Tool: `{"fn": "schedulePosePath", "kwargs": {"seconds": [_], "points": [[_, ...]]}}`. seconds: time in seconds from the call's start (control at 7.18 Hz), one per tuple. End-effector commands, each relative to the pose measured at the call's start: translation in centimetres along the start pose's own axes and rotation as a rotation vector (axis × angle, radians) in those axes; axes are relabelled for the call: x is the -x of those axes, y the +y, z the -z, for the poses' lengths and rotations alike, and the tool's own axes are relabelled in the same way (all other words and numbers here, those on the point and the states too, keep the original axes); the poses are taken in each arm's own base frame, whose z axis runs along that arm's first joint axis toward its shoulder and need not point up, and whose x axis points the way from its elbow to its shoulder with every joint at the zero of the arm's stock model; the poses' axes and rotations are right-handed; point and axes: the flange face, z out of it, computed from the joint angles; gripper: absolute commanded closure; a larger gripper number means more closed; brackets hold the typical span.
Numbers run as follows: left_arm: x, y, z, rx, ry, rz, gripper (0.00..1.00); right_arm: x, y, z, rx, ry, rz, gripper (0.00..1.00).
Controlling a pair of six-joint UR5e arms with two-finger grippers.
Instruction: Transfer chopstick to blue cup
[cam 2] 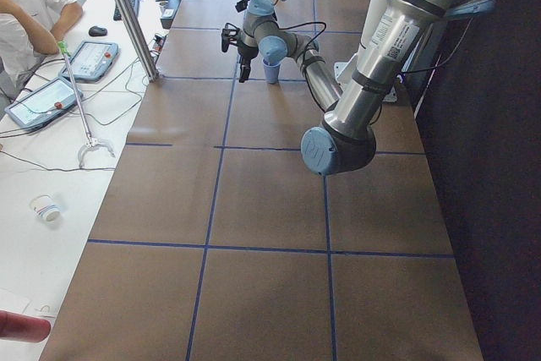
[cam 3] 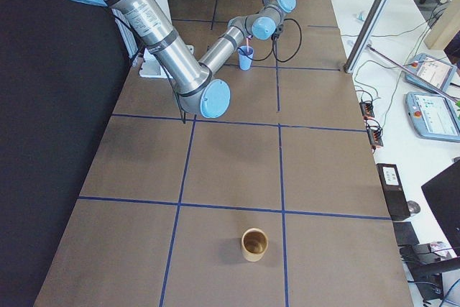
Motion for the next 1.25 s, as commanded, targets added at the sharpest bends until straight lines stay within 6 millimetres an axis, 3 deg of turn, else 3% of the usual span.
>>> {"fn": "schedulePosePath", "kwargs": {"seconds": [0.0, 0.14, 0.28, 0.42, 0.56, 0.7, 0.84, 0.98, 1.11], "points": [[8.4, -2.5, -1.2, -0.001, -0.116, -0.155, 0.0, -12.1, -2.0, 10.8, -0.178, -0.059, -0.101, 0.0], [14.7, -3.7, -1.2, 0.047, -0.161, -0.237, 0.0, -18.0, -4.6, 13.4, -0.308, -0.012, -0.026, 0.0], [21.7, -5.0, 0.0, 0.11, -0.17, -0.294, 0.0, -25.2, -6.6, 15.2, -0.391, 0.073, 0.067, 0.0], [28.8, -6.1, 1.5, 0.148, -0.187, -0.342, 0.0, -31.9, -7.7, 18.3, -0.477, 0.167, 0.168, 0.0], [34.5, -7.7, 2.7, 0.183, -0.175, -0.361, 0.0, -38.3, -7.9, 21.4, -0.533, 0.248, 0.227, 0.0], [43.1, -9.2, 2.3, 0.259, -0.111, -0.362, 0.0, -44.1, -8.8, 24.7, -0.557, 0.329, 0.319, 0.0], [52.9, -9.6, 1.9, 0.311, -0.026, -0.38, 0.0, -49.0, -10.5, 26.3, -0.524, 0.383, 0.38, 0.0], [57.3, -9.8, 1.5, 0.329, -0.023, -0.392, 0.0, -53.6, -11.1, 28.7, -0.511, 0.416, 0.443, 0.0], [57.9, -9.6, 1.3, 0.331, -0.025, -0.391, 0.0, -54.8, -10.4, 30.2, -0.508, 0.415, 0.441, 0.0]]}}
